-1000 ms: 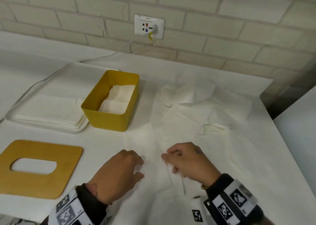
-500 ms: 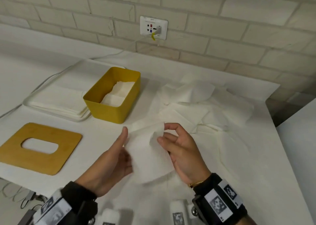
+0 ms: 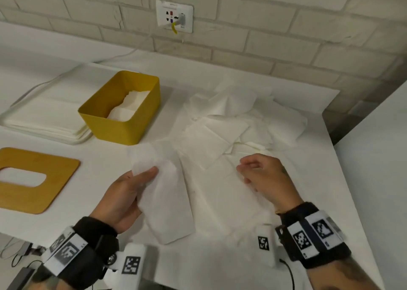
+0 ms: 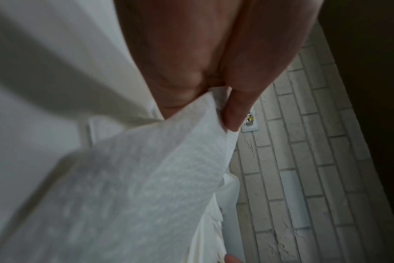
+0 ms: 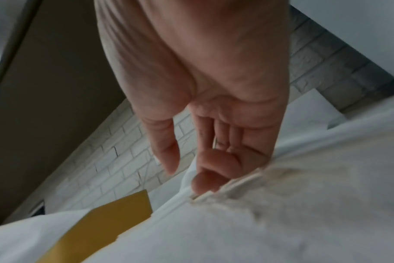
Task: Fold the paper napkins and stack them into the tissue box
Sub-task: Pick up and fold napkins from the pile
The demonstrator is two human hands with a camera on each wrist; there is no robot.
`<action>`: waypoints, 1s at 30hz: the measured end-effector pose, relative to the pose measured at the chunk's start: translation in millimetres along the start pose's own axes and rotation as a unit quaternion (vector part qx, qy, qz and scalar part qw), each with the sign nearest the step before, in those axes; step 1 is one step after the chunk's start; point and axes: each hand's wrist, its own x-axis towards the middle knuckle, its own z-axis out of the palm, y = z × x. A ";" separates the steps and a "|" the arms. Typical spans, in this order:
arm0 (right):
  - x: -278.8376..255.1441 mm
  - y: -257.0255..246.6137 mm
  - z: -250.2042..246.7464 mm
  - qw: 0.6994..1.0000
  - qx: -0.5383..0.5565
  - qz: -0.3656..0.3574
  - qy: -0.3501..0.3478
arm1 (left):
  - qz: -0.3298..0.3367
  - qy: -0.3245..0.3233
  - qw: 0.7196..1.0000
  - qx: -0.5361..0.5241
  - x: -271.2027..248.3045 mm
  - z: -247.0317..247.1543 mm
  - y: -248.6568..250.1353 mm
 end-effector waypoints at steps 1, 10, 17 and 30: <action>6.4 -0.3 -1.7 1.000 -0.014 0.011 -0.016 | 0.001 -0.006 1.000 0.002 1.1 0.5 -0.6; 18.1 -3.1 3.2 0.997 -0.058 -0.053 -0.021 | 0.013 -0.016 1.000 -0.006 1.7 2.8 0.2; 11.1 -10.6 -47.8 0.949 0.303 -0.068 -0.054 | 0.026 -0.025 0.997 -0.067 3.1 1.5 13.0; -17.9 -83.7 0.0 0.891 0.382 -0.191 -0.150 | -0.013 -0.100 0.992 -0.074 14.5 41.3 22.6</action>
